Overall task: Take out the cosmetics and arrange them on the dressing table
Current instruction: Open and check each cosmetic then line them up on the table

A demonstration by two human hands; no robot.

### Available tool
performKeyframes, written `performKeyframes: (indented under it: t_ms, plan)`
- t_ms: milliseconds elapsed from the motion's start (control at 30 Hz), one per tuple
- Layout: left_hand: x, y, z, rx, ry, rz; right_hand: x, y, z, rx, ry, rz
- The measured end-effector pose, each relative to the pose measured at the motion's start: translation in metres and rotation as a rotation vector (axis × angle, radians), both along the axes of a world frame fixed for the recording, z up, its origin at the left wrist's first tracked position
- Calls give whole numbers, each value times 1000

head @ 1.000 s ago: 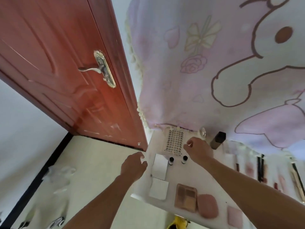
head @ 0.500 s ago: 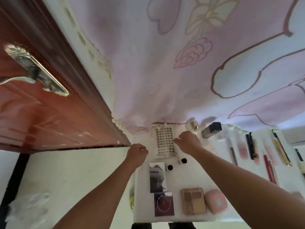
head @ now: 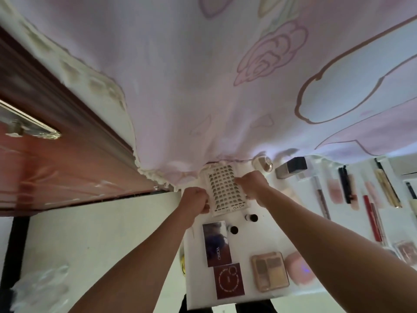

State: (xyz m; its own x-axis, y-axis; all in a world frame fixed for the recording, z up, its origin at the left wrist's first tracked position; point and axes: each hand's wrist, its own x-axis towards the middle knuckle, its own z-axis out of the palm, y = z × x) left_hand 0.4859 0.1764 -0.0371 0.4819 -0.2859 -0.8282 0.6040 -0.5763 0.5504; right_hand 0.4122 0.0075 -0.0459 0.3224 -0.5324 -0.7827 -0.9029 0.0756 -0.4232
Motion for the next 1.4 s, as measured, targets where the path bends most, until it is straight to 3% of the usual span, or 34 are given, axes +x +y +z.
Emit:
performKeyframes:
  t_ms: [233, 433, 700, 900, 1033, 1133, 1233, 1400]
  plan:
    - [2, 2, 26, -105, 18, 112, -10, 2, 33, 68, -94, 26]
    - [14, 11, 60, -293, 96, 253, -26, -9, 78, 148, -181, 218]
    - [17, 27, 116, -364, 12, 69, -24, -8, 145, -47, -295, 448]
    - [25, 28, 172, -476, -36, -70, -21, 2, 198, -189, -431, 452]
    - [35, 30, 204, -545, -89, -35, -21, 5, 229, -285, -433, 486]
    - [36, 32, 215, -571, -98, -4, -35, 9, 254, -229, -452, 543]
    - [35, 33, 214, -588, -86, 36, -48, 19, 272, -219, -351, 680]
    - [13, 39, 212, -608, -49, 9, -61, 24, 264, -250, -291, 758]
